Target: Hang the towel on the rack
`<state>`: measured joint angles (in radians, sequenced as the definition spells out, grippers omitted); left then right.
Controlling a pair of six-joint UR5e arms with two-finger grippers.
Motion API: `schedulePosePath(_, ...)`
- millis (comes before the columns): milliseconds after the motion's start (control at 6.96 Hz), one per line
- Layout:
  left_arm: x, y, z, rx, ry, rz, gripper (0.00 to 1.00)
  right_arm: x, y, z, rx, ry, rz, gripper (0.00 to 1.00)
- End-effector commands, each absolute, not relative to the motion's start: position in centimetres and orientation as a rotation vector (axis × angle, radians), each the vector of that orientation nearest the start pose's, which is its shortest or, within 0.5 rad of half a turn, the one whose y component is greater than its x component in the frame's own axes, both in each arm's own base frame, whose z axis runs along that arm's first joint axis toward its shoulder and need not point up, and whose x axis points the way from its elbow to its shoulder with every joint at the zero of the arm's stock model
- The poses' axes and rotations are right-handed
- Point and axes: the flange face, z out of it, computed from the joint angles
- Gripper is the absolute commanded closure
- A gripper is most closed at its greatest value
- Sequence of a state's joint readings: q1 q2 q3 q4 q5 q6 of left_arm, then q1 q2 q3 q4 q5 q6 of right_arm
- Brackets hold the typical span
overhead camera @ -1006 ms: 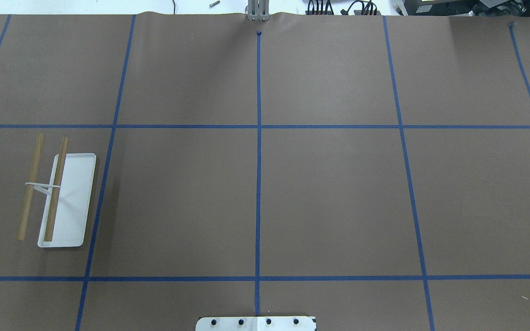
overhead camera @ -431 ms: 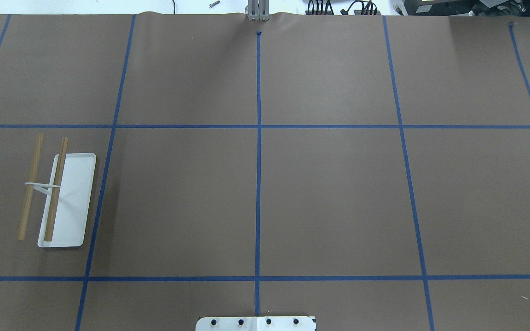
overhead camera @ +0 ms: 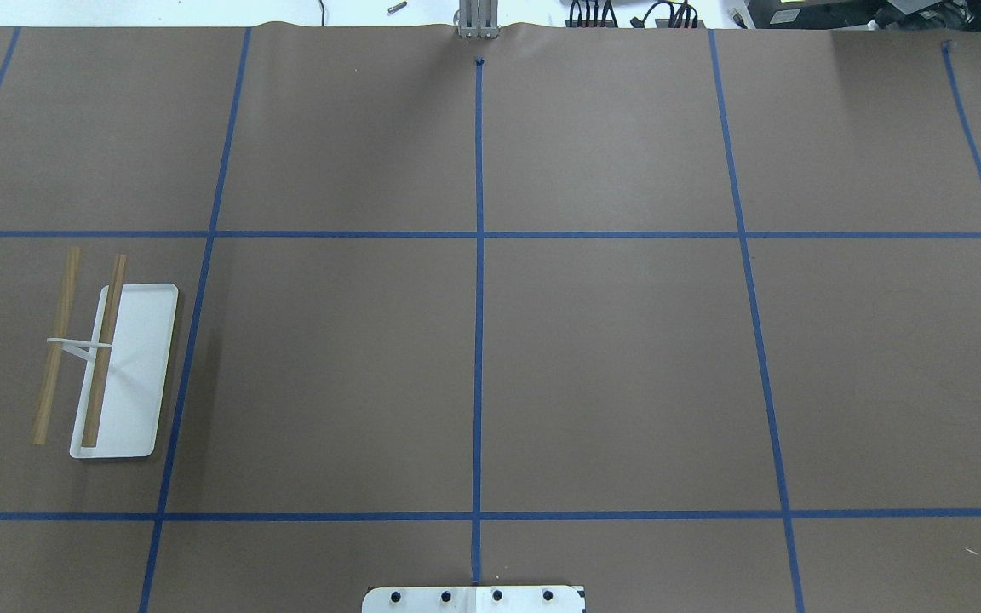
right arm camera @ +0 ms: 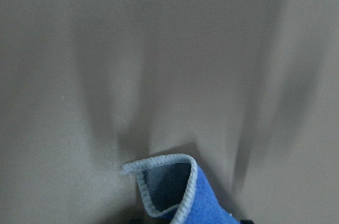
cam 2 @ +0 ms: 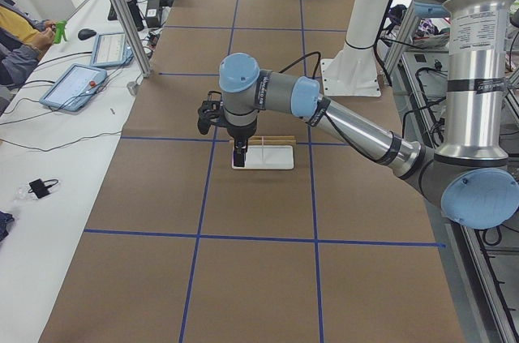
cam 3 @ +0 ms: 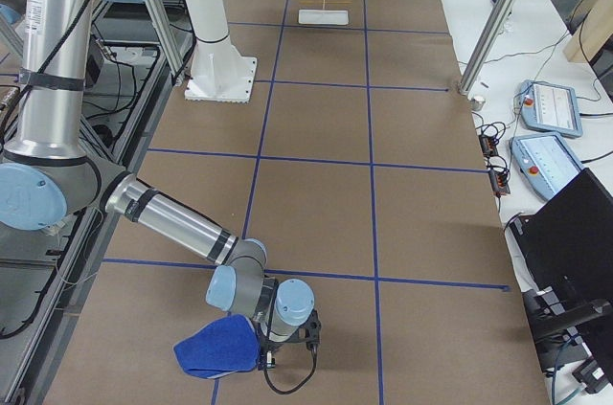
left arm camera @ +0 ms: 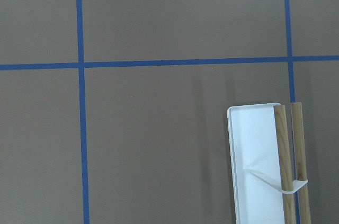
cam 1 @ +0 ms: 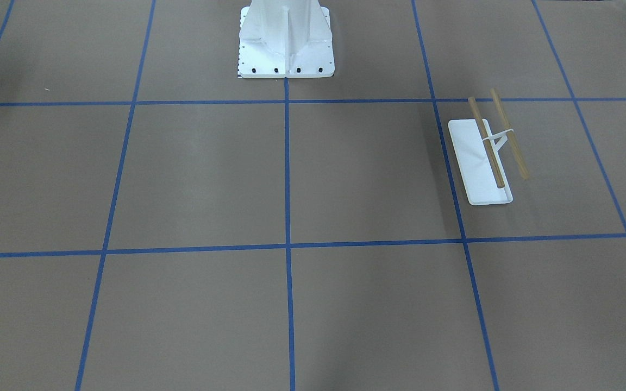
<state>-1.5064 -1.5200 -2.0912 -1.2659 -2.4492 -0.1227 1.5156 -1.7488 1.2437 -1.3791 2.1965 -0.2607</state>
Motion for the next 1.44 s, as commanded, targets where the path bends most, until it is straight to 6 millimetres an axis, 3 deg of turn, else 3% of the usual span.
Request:
schedulePosePath(0, -2.8, -43.9, 45.6, 0.071, 0.887, 0.018, 0.02, 5.5, -34.6, 87.7, -0.239, -0.664, -0.198, 1.00)
schedulePosePath(288, -2.8, -43.6, 44.7, 0.087, 0.899, 0.026, 0.02, 5.1, -35.1, 87.1, -0.227, -0.711, -0.189, 1.00)
schedulePosePath(431, -2.7, -43.6, 44.6, 0.084, 0.917, 0.027, 0.02, 4.4, -37.1, 85.4, -0.192, -0.782, -0.179, 1.00)
schedulePosePath(575, -2.7, -43.7, 44.2, 0.093, 0.921, 0.032, 0.02, 3.8, -41.2, 82.5, -0.146, -0.825, -0.150, 1.00)
schedulePosePath(719, -2.6, -43.9, 43.6, 0.104, 0.933, 0.039, 0.02, 3.3, -45.2, 77.7, -0.085, -0.850, -0.108, 1.00)
schedulePosePath(1006, -2.6, -44.0, 42.7, 0.137, 0.964, 0.057, 0.02, -0.1, -51.5, 62.9, 0.035, -0.911, -0.061, 1.00)
schedulePosePath(1150, -2.3, -45.0, 41.0, 0.110, 1.010, -0.018, 0.02, -1.9, -56.1, 54.3, 0.050, -0.929, -0.001, 1.00)
schedulePosePath(1294, -1.9, -47.1, 36.5, 0.099, 1.049, -0.122, 0.02, -6.5, -58.4, 48.4, 0.048, -0.943, -0.016, 1.00)
